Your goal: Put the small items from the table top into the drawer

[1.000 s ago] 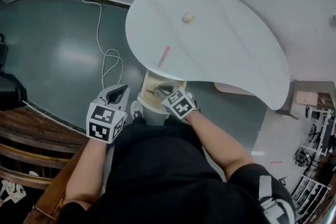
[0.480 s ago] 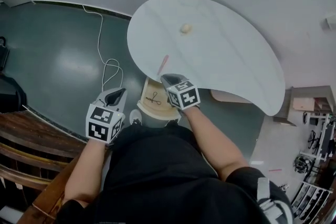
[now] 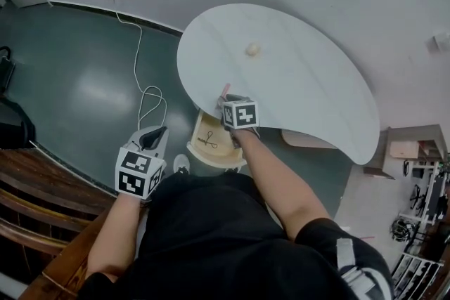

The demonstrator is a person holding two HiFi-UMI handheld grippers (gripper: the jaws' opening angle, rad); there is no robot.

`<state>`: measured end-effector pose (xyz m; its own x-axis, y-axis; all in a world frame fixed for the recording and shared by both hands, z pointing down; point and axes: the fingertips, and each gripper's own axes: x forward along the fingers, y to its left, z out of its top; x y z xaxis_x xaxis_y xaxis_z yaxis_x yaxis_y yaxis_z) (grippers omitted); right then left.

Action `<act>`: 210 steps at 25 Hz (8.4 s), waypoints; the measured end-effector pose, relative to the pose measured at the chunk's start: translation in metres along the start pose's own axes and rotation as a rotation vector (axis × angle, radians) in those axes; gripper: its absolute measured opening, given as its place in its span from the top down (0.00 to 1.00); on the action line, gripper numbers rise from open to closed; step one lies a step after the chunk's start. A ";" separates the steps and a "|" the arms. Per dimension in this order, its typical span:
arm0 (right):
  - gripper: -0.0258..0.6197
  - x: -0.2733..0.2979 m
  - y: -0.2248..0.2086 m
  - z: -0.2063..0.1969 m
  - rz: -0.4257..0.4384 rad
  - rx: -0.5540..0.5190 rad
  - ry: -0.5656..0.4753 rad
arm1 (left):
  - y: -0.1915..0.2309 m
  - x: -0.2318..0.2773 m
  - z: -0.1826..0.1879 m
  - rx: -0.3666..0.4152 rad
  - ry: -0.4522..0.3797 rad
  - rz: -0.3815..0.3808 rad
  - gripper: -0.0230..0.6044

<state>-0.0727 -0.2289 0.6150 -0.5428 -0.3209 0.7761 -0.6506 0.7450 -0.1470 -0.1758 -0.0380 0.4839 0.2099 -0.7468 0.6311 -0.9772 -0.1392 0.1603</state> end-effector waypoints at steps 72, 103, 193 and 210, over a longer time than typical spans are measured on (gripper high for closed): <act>0.89 0.081 0.028 -0.195 0.038 -0.875 0.445 | -0.015 0.029 -0.049 -0.028 0.153 -0.054 0.94; 0.87 0.056 0.037 -0.179 0.077 -0.754 0.370 | -0.009 0.040 -0.026 -0.039 0.098 -0.068 0.94; 0.55 -0.031 -0.126 0.116 0.027 -0.404 -0.147 | -0.054 0.032 0.032 -0.025 0.025 0.067 0.94; 0.55 -0.081 -0.062 0.011 0.060 -0.332 -0.125 | -0.051 0.058 0.037 0.094 0.045 -0.101 0.94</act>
<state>0.0059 -0.2556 0.5550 -0.6492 -0.3243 0.6880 -0.4188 0.9075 0.0325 -0.1148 -0.0982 0.4838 0.3067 -0.6959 0.6493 -0.9491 -0.2746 0.1541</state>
